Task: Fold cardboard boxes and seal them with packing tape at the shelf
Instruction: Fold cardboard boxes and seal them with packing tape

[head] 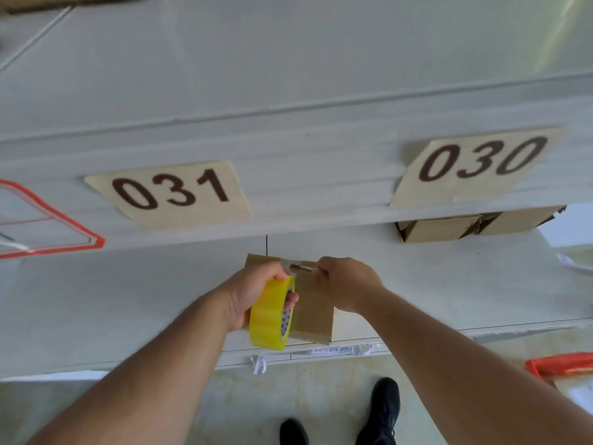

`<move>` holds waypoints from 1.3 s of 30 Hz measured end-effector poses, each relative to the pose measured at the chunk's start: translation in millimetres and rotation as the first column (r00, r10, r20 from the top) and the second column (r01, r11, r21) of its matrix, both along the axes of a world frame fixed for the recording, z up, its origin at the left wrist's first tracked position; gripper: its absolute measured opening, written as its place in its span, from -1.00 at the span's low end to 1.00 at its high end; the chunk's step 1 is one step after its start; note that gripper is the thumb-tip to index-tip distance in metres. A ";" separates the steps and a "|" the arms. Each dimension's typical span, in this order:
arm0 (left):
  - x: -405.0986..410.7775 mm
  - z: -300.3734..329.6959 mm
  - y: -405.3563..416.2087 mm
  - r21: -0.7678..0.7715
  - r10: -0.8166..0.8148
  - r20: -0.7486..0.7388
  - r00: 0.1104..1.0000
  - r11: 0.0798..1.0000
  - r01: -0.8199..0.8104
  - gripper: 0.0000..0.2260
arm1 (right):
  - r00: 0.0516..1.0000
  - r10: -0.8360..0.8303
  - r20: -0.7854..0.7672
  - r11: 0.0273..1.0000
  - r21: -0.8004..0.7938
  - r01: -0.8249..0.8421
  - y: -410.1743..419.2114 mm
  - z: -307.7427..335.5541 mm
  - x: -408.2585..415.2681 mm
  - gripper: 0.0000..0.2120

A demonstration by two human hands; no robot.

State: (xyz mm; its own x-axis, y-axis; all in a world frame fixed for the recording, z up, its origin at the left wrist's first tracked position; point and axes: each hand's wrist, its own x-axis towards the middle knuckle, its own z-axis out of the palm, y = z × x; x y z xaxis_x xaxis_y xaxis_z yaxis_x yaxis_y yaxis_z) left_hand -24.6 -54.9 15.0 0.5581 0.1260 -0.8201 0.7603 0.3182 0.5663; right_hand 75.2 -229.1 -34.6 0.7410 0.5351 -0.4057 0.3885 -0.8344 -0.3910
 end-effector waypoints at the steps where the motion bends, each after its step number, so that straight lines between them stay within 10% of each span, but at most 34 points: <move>1: 0.2 -0.2 0.6 -0.004 -0.003 0.001 1.000 1.000 0.003 -0.83 | 1.000 0.018 0.006 1.000 -0.006 -0.018 1.0 -1.6 2.5 -0.77; 19: 0.9 -1.9 -0.8 -0.009 0.018 0.090 0.996 1.000 -0.017 -0.69 | 0.939 0.281 0.200 0.951 -0.186 -0.246 10.0 -3.9 -2.8 -0.80; 27: -5.3 -4.0 2.7 -0.004 -0.014 0.109 0.994 1.000 0.015 -0.71 | 0.912 -0.401 0.089 0.912 0.134 0.388 -63.0 -24.1 8.3 -0.65; 34: -4.9 -4.6 4.3 -0.042 -0.027 0.115 0.993 0.999 0.032 -0.65 | 0.920 -0.392 0.013 0.911 -0.137 0.390 -97.5 -95.0 20.5 -0.68; 37: -5.7 -5.9 5.2 -0.038 -0.033 0.126 0.991 0.999 0.038 -0.61 | 0.856 -0.472 0.211 0.879 0.186 0.439 -72.1 -66.8 22.7 -0.65; 39: -6.6 -5.8 4.7 -0.027 -0.029 0.119 0.992 0.999 0.033 -0.65 | 0.860 -0.510 0.014 0.767 0.459 0.448 -35.5 -38.0 24.7 -0.67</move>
